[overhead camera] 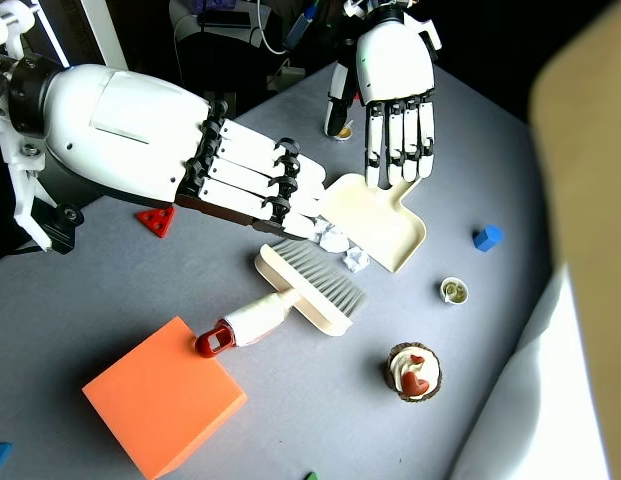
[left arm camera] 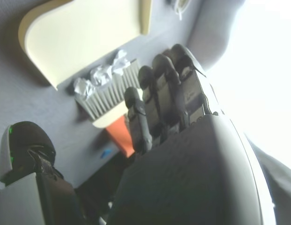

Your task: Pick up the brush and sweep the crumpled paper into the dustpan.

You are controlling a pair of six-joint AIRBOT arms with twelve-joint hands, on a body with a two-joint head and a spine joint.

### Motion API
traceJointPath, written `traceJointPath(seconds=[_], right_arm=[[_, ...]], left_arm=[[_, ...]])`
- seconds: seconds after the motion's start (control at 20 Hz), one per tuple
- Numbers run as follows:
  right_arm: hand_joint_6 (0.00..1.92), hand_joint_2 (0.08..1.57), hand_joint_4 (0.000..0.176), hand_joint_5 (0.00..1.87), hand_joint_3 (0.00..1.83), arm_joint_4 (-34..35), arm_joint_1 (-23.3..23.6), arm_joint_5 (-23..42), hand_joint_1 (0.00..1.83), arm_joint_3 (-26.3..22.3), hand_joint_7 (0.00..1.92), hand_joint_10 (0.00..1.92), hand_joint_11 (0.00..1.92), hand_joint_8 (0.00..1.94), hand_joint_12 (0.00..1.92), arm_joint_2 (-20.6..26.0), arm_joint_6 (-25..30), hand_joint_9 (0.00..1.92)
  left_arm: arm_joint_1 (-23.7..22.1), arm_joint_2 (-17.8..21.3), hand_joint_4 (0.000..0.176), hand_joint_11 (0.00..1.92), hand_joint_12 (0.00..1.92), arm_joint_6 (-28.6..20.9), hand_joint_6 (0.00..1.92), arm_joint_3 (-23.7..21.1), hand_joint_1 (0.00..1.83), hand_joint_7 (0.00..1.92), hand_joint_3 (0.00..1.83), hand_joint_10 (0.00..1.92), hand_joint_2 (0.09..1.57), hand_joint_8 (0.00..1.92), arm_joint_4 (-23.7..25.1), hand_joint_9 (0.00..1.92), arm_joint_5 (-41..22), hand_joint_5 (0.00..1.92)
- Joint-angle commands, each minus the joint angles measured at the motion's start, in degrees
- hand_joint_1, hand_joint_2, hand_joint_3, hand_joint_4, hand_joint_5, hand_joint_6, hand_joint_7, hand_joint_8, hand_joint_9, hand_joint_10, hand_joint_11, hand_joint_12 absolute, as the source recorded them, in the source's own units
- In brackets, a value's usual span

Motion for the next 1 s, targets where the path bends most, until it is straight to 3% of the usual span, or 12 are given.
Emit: traceJointPath(seconds=[0.0, 0.25, 0.35, 0.45, 0.6, 0.95], right_arm=[[0.0, 0.84, 0.0, 0.07, 0.0, -1.47, 1.33, -4.82, 0.0, -0.31, 0.09, 0.0, 0.06, 0.0, 0.11, 0.78, 0.23, 0.08], [0.0, 0.86, 0.0, 0.03, 0.01, -1.47, 1.34, -4.82, 0.0, -0.33, 0.05, 0.0, 0.05, 0.0, 0.08, 0.81, 0.23, 0.05], [0.0, 0.86, 0.0, 0.04, 0.0, -1.46, 1.33, -4.87, 0.0, -0.35, 0.07, 0.01, 0.07, 0.01, 0.09, 0.81, 0.23, 0.07], [0.01, 0.86, 0.0, 0.05, 0.0, -1.46, 1.33, -4.87, 0.0, -0.44, 0.08, 0.01, 0.09, 0.01, 0.09, 0.83, 0.23, 0.08], [0.0, 0.86, 0.0, 0.07, 0.0, -1.46, 1.33, -4.87, 0.0, -0.44, 0.1, 0.0, 0.1, 0.0, 0.07, 0.83, 0.23, 0.11], [0.01, 0.87, 0.0, 0.04, 0.0, -1.46, 1.32, -4.86, 0.0, -0.47, 0.07, 0.01, 0.08, 0.01, 0.05, 0.83, 0.23, 0.08]], left_arm=[[-0.68, 0.42, 0.0, 0.02, 0.17, 0.03, 0.0, 0.37, 0.0, 0.1, 0.01, 0.01, 0.87, 0.0, 0.16, 0.1, -6.09, 0.06], [-0.74, 0.48, 0.0, 0.02, 0.16, 0.16, 0.0, 0.66, 0.0, 0.09, 0.0, 0.0, 0.83, 0.0, 0.35, 0.09, -6.04, 0.06], [-1.04, 0.66, 0.0, 0.04, 0.16, 0.25, 0.0, 0.55, 0.15, 0.09, 0.01, 0.0, 0.88, 0.0, 0.95, 0.1, -5.59, 0.04], [-1.28, 0.7, 0.0, 0.04, 0.15, 0.97, 0.0, 0.46, 0.58, 0.04, 0.01, 0.01, 0.92, 0.0, 1.04, 0.06, -4.55, 0.0], [-1.29, 0.51, 0.0, 0.0, 0.07, 8.71, 0.0, 0.31, 0.88, 0.0, 0.02, 0.0, 0.98, 0.0, -6.41, 0.03, -5.33, 0.0], [0.33, -1.86, 0.0, 0.0, 0.01, 15.01, 0.0, 3.53, 0.99, 0.0, 0.01, 0.0, 1.0, 0.0, -13.27, 0.01, -6.76, 0.0]])
